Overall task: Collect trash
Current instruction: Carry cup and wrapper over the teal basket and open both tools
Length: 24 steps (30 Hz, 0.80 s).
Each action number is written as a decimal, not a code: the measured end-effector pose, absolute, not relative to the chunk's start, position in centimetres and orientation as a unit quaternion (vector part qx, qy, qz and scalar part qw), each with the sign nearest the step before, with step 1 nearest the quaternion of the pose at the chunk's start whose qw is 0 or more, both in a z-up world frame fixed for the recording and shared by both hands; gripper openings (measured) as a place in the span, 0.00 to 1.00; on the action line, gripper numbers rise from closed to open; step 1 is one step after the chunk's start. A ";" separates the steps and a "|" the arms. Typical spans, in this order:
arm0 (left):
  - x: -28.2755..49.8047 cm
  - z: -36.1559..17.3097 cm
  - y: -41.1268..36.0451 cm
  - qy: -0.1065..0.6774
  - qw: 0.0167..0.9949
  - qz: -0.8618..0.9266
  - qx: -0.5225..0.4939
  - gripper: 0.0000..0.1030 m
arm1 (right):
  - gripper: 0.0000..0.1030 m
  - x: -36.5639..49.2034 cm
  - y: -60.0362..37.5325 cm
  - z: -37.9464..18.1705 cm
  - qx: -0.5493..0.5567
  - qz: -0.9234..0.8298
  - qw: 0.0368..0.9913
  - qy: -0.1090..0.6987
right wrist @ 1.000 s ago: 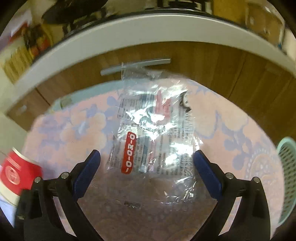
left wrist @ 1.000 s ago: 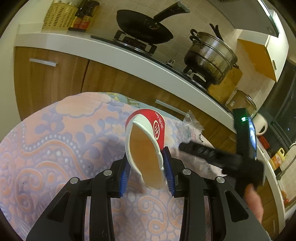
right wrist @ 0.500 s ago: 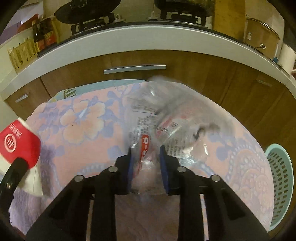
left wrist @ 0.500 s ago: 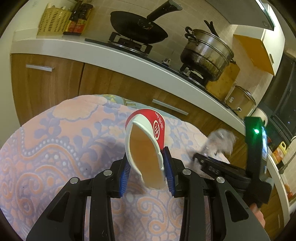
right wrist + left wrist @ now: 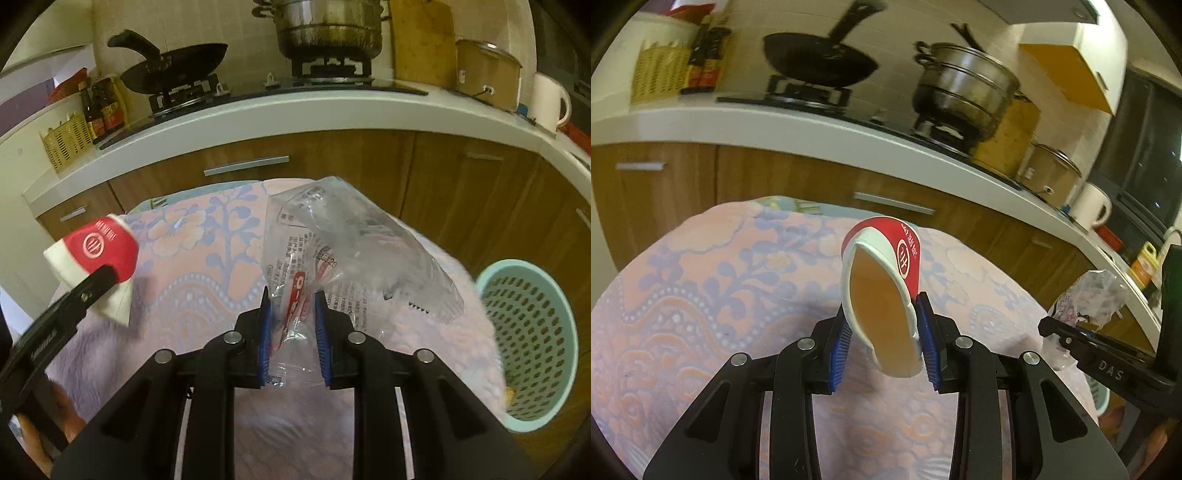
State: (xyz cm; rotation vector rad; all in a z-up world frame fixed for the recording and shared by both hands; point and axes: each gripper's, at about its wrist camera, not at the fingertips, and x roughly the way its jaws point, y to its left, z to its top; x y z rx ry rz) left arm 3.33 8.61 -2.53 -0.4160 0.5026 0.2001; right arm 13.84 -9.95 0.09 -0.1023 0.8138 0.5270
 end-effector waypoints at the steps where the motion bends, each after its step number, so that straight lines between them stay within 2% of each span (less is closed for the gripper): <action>1: 3.2 -2.1 8.1 0.245 0.944 0.085 -0.204 0.31 | 0.18 13.4 -10.6 0.4 -0.050 0.254 0.885 0.387; 12: 5.3 2.7 -0.5 0.241 0.957 -0.007 -0.160 0.31 | 0.18 14.0 -19.1 1.7 -0.015 0.225 0.899 0.374; 18: 9.1 3.4 -7.1 0.261 0.954 -0.067 -0.130 0.31 | 0.18 16.0 -25.1 1.5 0.015 0.185 0.908 0.375; 24: 13.6 2.0 -13.1 0.294 0.941 -0.119 -0.115 0.32 | 0.18 18.6 -30.9 0.0 0.045 0.143 0.909 0.390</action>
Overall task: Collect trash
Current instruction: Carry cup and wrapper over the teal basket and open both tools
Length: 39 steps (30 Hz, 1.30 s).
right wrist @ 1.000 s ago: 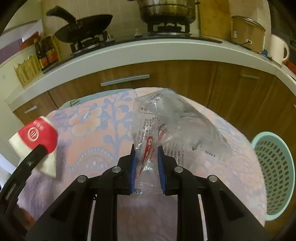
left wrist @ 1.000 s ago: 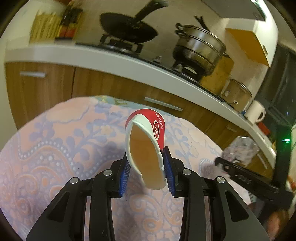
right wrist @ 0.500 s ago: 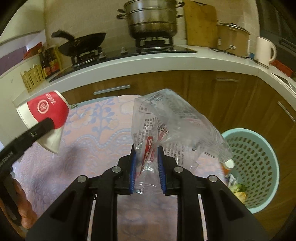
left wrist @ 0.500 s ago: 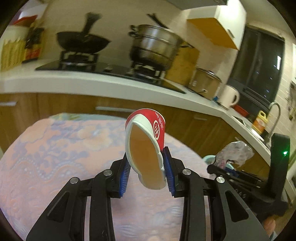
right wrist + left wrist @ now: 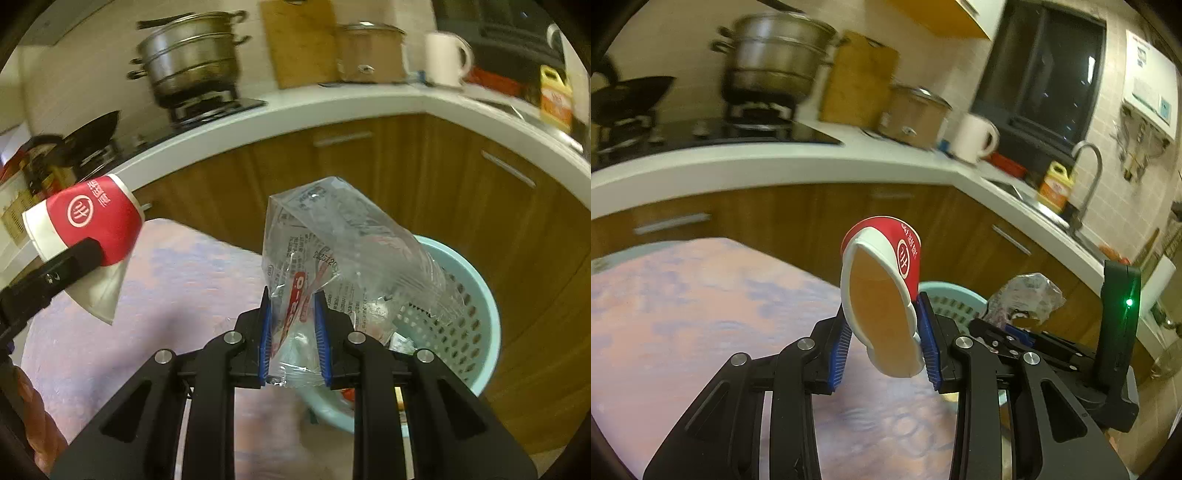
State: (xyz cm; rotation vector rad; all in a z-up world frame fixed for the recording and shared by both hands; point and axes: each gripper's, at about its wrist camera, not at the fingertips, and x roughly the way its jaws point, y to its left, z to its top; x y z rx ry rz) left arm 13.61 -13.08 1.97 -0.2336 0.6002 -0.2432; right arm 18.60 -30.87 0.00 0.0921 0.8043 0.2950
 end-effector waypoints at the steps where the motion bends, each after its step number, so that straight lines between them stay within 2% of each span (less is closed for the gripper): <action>1: 14.1 1.7 -13.8 0.299 0.940 -0.124 -0.112 0.32 | 0.18 19.1 -31.9 -0.4 0.052 0.135 0.908 0.394; 5: 16.8 0.4 -16.9 0.321 0.934 -0.129 -0.094 0.32 | 0.18 21.0 -35.3 -1.7 0.071 0.106 0.902 0.412; 10: 19.4 -0.3 -19.0 0.337 0.929 -0.131 -0.083 0.32 | 0.25 23.1 -37.6 -3.4 0.091 0.080 0.889 0.441; 12: 20.3 -0.8 -20.0 0.344 0.928 -0.129 -0.064 0.33 | 0.32 23.9 -38.0 -4.1 0.094 0.078 0.881 0.456; 13: 20.7 -0.9 -20.3 0.349 0.926 -0.131 -0.063 0.34 | 0.47 24.2 -38.2 -4.7 0.098 0.077 0.875 0.468; 14: 21.1 -1.1 -20.6 0.353 0.924 -0.130 -0.064 0.36 | 0.56 24.4 -38.4 -5.0 0.104 0.074 0.870 0.476; 16: 22.1 -1.8 -21.0 0.365 0.920 -0.129 -0.067 0.43 | 0.57 24.7 -39.0 -5.9 0.128 0.069 0.861 0.488; 20: 22.7 -3.0 -21.3 0.384 0.910 -0.140 -0.065 0.48 | 0.57 24.4 -39.4 -6.6 0.136 0.067 0.857 0.492; 22: 22.4 -3.2 -20.9 0.381 0.913 -0.134 -0.064 0.56 | 0.57 24.4 -39.5 -6.7 0.135 0.066 0.857 0.494; 28: 20.9 -2.8 -18.7 0.376 0.914 -0.131 -0.077 0.56 | 0.57 24.5 -39.2 -6.4 0.135 0.068 0.856 0.495; 35: 17.4 -1.3 -16.2 0.344 0.930 -0.113 -0.067 0.56 | 0.57 22.0 -37.4 -3.5 0.136 0.080 0.873 0.461; 39: 14.8 -0.5 -15.0 0.327 0.936 -0.111 -0.066 0.63 | 0.59 19.1 -35.8 -1.0 0.119 0.074 0.894 0.426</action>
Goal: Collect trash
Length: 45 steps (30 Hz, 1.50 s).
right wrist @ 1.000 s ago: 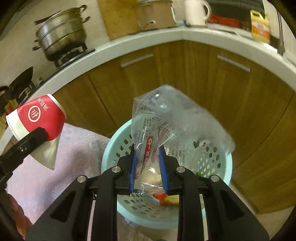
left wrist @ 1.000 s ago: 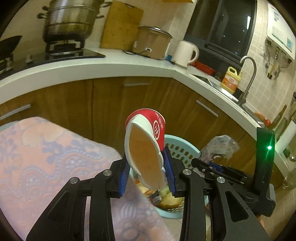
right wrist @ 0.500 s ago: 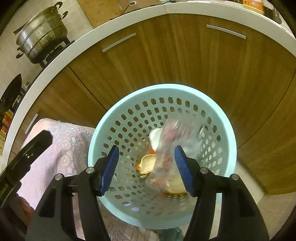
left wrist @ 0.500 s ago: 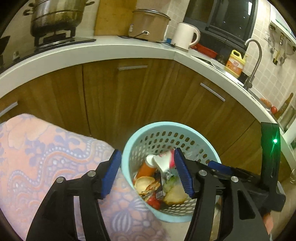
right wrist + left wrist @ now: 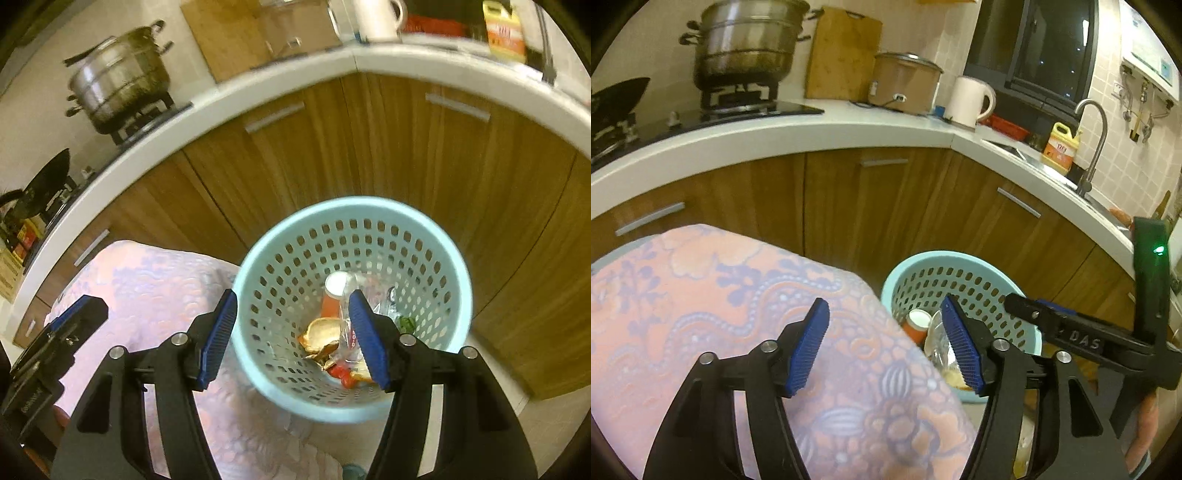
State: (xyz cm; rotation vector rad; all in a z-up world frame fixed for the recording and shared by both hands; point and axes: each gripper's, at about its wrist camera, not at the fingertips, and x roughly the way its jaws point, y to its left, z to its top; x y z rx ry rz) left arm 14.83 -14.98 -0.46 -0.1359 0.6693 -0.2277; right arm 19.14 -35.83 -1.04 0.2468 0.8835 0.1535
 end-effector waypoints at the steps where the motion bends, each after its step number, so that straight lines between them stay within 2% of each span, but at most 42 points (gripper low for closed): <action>1: 14.0 -0.2 -14.7 0.321 0.939 -0.108 -0.063 0.65 | 0.61 18.1 -35.4 -0.3 0.113 0.074 0.901 0.413; 4: 11.3 0.4 -13.9 0.302 0.948 -0.091 -0.038 0.74 | 0.64 15.5 -34.2 1.5 0.096 0.078 0.915 0.384; 8: 8.9 0.5 -12.1 0.283 0.957 -0.054 -0.022 0.79 | 0.74 12.1 -32.8 3.3 0.078 0.076 0.935 0.338; 19: 6.9 -1.6 -8.8 0.255 0.966 0.002 -0.037 0.79 | 0.75 8.5 -28.9 4.9 0.040 0.058 0.960 0.272; 22: 6.5 -2.4 -9.1 0.257 0.966 0.006 -0.025 0.79 | 0.80 7.7 -28.2 4.9 0.028 0.049 0.965 0.255; 29: 5.9 -2.2 -7.9 0.240 0.970 0.022 -0.029 0.79 | 0.81 7.9 -27.1 2.5 0.071 0.021 0.965 0.252; 45: 6.0 -2.2 -7.9 0.236 0.971 0.019 -0.029 0.79 | 0.81 8.1 -25.5 0.8 0.045 0.006 0.971 0.234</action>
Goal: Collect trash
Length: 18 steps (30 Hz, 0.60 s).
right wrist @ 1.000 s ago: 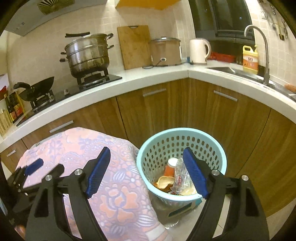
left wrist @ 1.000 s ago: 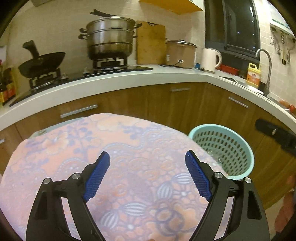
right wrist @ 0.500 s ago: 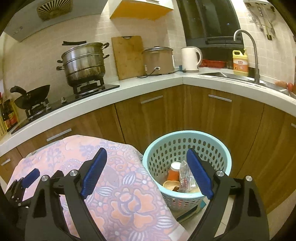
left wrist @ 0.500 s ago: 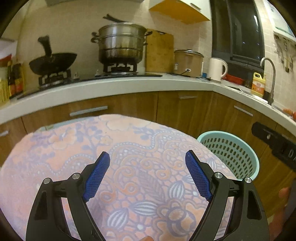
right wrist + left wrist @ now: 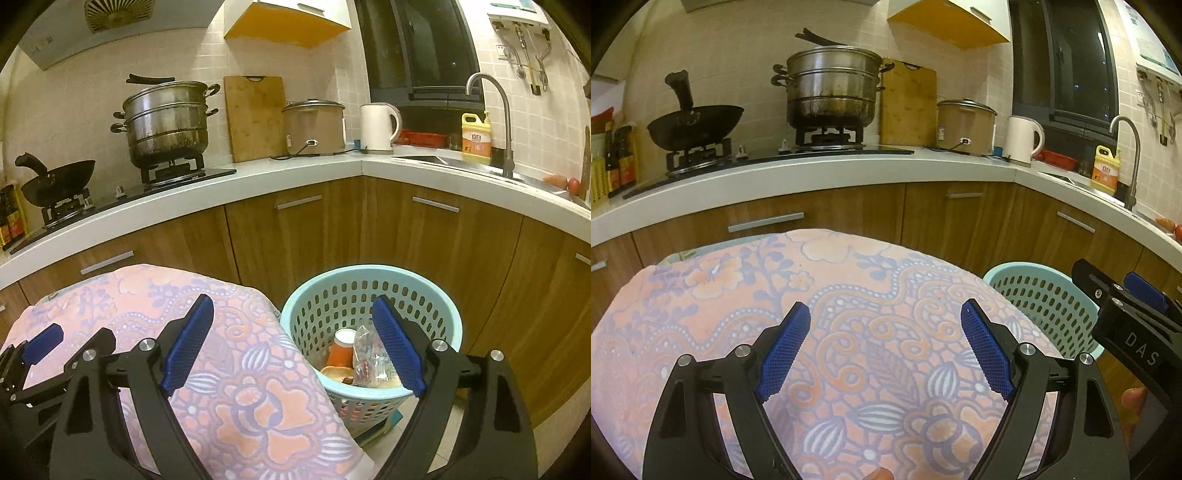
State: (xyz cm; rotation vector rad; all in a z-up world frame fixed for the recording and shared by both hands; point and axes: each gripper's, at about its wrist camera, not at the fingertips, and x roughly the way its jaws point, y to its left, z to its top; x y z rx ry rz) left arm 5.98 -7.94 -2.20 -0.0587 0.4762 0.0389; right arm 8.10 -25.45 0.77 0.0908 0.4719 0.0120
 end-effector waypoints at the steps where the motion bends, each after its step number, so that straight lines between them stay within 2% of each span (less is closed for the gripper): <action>1: 5.9 -2.2 -7.9 0.236 0.971 0.019 -0.029 0.79 | 0.81 8.1 -25.5 0.7 0.044 0.007 0.971 0.234; 18: 6.0 -2.0 -8.0 0.236 0.971 0.015 -0.030 0.79 | 0.81 7.7 -24.8 0.3 0.032 0.018 0.970 0.239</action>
